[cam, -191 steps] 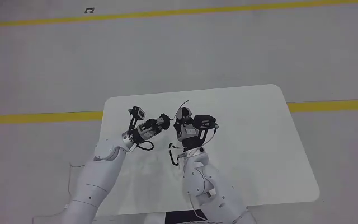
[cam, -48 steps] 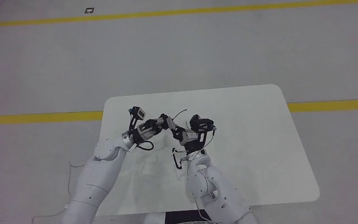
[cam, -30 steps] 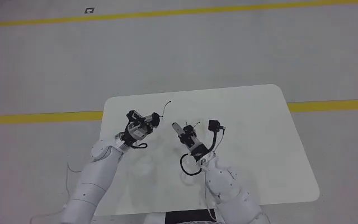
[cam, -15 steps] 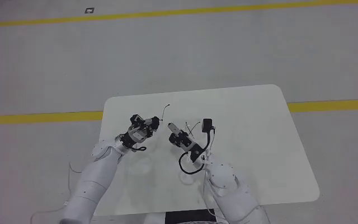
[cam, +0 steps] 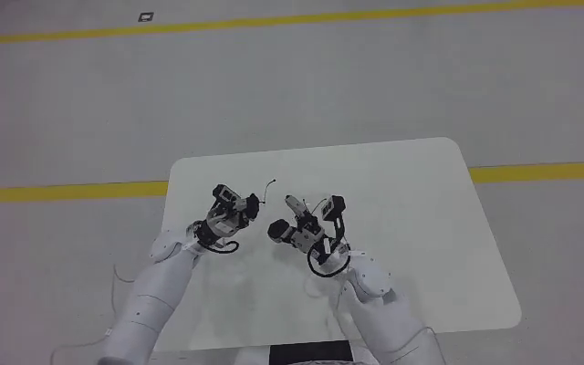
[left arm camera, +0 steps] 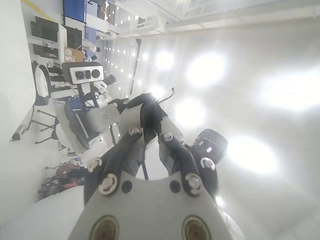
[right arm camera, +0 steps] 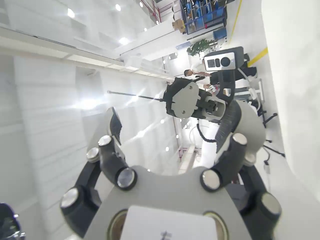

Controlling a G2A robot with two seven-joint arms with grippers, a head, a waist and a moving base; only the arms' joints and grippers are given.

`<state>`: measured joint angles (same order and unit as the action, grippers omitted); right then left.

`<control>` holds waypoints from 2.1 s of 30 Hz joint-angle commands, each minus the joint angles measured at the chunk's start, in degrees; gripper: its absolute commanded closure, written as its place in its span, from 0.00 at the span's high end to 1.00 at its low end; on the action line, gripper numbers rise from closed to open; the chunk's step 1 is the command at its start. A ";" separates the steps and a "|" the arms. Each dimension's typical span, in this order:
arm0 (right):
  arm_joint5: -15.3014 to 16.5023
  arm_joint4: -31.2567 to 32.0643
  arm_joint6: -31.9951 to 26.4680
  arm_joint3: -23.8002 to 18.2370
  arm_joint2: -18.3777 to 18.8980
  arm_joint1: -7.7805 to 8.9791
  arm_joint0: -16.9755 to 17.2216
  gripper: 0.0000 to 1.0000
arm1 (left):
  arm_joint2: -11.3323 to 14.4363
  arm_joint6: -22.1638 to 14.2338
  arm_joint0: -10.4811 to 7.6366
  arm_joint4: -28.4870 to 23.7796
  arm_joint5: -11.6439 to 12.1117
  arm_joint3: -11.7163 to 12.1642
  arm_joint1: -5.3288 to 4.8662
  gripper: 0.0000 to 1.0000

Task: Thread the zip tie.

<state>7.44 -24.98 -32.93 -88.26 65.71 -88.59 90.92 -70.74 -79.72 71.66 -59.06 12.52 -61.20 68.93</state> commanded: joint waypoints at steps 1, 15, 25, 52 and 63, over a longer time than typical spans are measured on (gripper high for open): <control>-0.74 -2.81 -1.43 0.40 0.11 0.04 -0.36 1.00 | 0.13 0.08 0.03 0.96 1.37 -0.50 -0.13 0.00; -0.46 -8.63 -0.08 1.20 -1.02 -0.06 -1.17 1.00 | -0.44 1.01 1.45 0.56 3.69 -3.24 -0.33 0.00; -2.39 -14.13 -2.14 2.72 -1.82 -0.07 -2.27 1.00 | -0.61 0.79 1.85 1.45 5.67 -3.36 -0.49 0.00; -0.05 -16.17 1.12 2.92 -4.65 0.45 -3.52 0.37 | -0.61 0.79 1.85 1.45 5.67 -3.36 -0.49 0.00; 0.32 -16.82 1.33 2.77 -4.89 0.89 -3.37 0.34 | -0.61 0.79 1.85 1.45 5.67 -3.36 -0.49 0.00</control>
<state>7.74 -41.71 -31.58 -85.49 60.85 -87.73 87.54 -71.35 -78.93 73.51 -57.61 18.19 -64.56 68.44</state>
